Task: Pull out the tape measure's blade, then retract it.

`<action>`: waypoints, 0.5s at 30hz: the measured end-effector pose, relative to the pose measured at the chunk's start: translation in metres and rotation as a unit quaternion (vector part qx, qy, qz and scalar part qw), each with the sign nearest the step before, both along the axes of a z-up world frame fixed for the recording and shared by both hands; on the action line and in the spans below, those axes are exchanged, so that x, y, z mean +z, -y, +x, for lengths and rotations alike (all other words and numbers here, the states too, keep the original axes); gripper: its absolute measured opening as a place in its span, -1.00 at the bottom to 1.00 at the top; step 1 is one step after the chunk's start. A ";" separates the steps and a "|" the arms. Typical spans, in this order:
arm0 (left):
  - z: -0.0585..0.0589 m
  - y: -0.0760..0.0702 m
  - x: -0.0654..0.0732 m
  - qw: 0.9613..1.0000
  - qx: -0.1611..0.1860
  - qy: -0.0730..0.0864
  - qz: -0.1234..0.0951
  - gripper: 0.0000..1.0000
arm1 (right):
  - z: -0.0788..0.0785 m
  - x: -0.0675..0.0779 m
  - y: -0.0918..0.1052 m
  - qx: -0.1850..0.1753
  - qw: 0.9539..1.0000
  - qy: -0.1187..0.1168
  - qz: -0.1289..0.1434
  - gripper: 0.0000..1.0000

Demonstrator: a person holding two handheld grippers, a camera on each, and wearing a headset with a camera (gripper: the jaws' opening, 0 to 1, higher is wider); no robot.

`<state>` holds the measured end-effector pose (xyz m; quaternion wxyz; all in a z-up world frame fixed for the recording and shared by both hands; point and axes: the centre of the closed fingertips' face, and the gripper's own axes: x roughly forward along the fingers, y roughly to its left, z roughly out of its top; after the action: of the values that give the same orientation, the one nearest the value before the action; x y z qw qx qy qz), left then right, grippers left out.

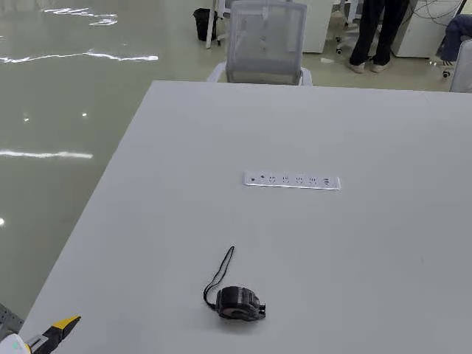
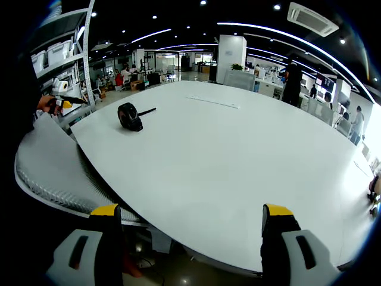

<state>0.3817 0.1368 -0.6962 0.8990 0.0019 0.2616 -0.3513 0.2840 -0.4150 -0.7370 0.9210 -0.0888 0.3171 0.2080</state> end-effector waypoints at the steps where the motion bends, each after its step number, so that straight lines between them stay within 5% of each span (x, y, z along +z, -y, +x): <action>1: 0.000 0.000 0.000 1.000 0.000 0.000 0.001 0.99 | 0.000 0.000 0.000 0.000 1.000 0.000 -0.001 1.00; 15: 0.003 0.004 0.002 1.000 -0.007 0.001 0.001 0.99 | -0.001 -0.003 0.001 -0.001 1.000 -0.001 0.001 1.00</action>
<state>0.3852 0.1332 -0.6943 0.8967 0.0053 0.2610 -0.3573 0.2832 -0.4161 -0.7399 0.9211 -0.0876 0.3176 0.2073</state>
